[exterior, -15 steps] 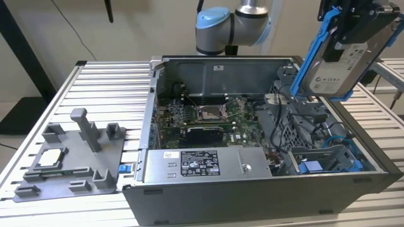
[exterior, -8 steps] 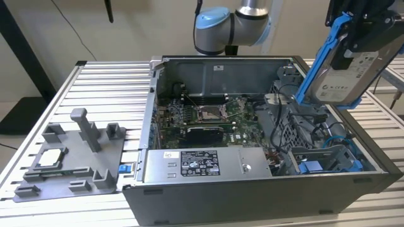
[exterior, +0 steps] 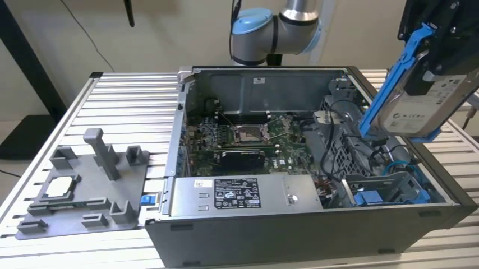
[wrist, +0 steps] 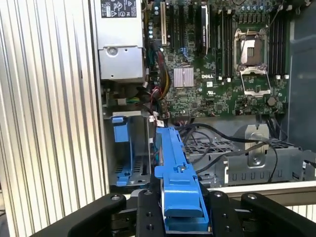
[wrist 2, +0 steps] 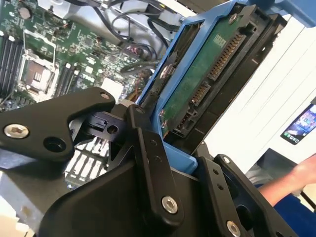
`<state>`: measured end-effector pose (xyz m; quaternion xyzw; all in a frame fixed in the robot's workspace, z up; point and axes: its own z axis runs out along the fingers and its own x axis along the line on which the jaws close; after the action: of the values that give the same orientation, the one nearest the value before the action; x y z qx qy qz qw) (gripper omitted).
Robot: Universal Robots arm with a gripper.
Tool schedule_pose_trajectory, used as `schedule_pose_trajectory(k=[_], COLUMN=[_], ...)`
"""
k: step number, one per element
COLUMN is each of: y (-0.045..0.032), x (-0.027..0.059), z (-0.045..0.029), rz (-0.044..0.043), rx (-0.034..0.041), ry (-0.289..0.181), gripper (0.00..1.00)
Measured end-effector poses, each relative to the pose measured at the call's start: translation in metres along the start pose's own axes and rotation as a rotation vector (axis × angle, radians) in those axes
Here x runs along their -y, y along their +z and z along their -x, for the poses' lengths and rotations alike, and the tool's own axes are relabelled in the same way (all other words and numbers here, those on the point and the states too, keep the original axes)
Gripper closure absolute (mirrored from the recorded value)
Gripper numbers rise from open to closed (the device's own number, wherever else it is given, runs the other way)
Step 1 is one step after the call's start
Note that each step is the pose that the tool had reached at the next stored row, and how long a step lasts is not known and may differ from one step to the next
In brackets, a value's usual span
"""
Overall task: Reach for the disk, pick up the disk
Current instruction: 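Pick up the disk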
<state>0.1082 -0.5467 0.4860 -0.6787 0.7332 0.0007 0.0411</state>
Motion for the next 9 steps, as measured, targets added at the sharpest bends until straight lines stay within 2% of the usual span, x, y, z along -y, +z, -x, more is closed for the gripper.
schedule_pose_trajectory(k=[6,8,9], y=[-0.0011,-0.0013,-0.0014], x=[0.0016,0.0019,0.0021], z=[-0.0213,-0.0260,-0.0278], rz=[0.0000,-0.0002,-0.0006], rx=[0.0001,-0.0029,-0.0074], ry=[0.000,0.000,0.000], gripper=[1.00,1.00,1.00])
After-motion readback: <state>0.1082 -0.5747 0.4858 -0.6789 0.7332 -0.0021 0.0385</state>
